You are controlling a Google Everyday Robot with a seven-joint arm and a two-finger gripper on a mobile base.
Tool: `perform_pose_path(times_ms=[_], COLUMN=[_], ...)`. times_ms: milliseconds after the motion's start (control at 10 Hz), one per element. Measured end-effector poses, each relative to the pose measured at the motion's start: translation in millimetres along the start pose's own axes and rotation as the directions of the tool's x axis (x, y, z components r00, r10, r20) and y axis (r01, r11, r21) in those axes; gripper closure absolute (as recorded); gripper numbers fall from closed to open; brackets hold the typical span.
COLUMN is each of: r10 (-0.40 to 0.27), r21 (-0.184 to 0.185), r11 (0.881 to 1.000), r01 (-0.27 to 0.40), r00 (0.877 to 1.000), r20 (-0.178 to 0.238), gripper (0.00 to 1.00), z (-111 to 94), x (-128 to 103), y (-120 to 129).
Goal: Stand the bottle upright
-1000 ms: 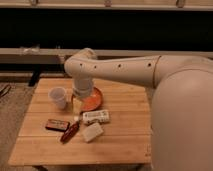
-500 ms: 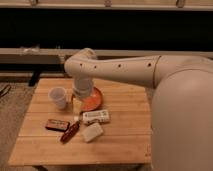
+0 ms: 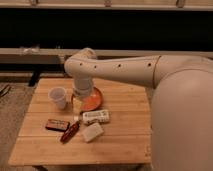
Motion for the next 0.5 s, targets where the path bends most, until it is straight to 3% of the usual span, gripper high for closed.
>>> perform_pose_path(times_ms=[500], r10=[0.052], r21=[-0.041], r11=[0.998], r01=[-0.052], r00=[0.999], r20=[0.004], gripper=[0.2], z=[64], x=[33], y=[-20])
